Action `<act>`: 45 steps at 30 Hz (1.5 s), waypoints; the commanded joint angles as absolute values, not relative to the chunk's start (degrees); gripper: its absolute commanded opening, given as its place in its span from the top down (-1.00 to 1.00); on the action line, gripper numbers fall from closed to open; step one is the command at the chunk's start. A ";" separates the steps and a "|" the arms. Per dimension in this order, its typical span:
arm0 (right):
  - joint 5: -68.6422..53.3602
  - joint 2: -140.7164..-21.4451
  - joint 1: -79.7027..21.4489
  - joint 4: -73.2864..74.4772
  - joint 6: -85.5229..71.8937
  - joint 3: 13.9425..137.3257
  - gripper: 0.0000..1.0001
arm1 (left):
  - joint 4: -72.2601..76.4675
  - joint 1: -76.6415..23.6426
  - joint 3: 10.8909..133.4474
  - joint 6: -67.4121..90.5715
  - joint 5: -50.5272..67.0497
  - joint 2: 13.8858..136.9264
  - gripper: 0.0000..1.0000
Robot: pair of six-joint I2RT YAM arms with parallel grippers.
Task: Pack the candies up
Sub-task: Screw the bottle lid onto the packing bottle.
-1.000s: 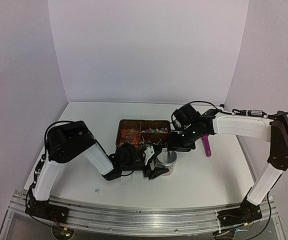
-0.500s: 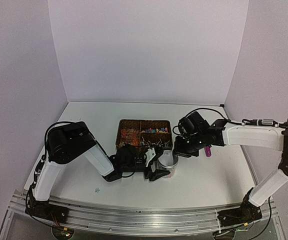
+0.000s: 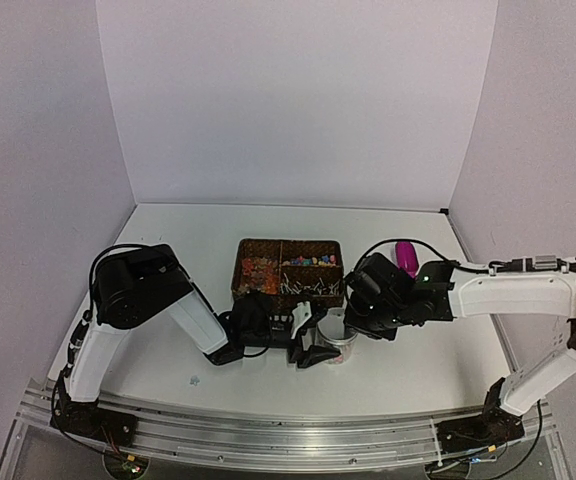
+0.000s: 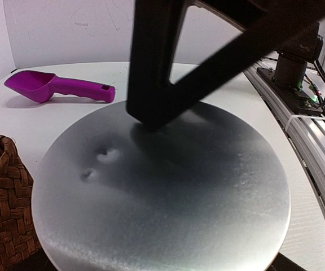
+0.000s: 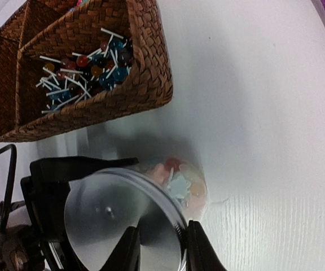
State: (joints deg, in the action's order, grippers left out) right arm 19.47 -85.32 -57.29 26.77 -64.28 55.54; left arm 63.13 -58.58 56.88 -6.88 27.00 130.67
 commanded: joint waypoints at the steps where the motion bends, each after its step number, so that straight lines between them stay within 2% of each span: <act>1: 0.45 -85.41 -64.87 29.50 -73.01 53.77 0.43 | 60.79 -56.27 57.05 -5.35 19.22 130.36 0.09; 6: 2.82 -80.27 -64.81 30.41 -74.61 52.58 0.25 | 63.07 -56.25 55.49 -8.78 30.01 129.85 0.05; 14: 5.80 -74.38 -63.67 34.07 -74.54 56.20 0.10 | 61.29 -56.25 55.61 -9.77 29.03 129.98 0.06; 17: 5.96 -72.71 -58.98 34.52 -70.92 56.72 0.08 | 60.88 -56.22 55.83 -9.79 29.55 129.88 0.07; 21: 4.26 -74.90 -51.01 34.36 -56.27 60.62 0.03 | 60.30 -56.34 55.51 -10.38 29.23 129.64 0.07; 23: 3.87 -78.19 -47.49 34.15 -47.62 63.88 0.11 | 59.89 -56.38 55.40 -10.60 29.00 129.58 0.07; 25: 3.60 -81.99 -45.11 33.41 -39.09 67.27 0.31 | 59.58 -56.43 55.44 -10.48 28.68 129.54 0.07; 27: 0.75 -85.02 -43.09 30.59 -32.57 69.42 0.40 | 59.43 -56.49 55.50 -10.40 28.49 129.42 0.07; 35: -13.56 -92.09 -37.53 21.60 -24.65 68.78 0.43 | 59.32 -56.62 55.73 -10.50 28.27 129.17 0.07; 45: -18.80 -93.07 -37.54 17.31 -25.25 63.21 0.50 | 59.28 -56.70 55.72 -10.28 27.70 129.14 0.07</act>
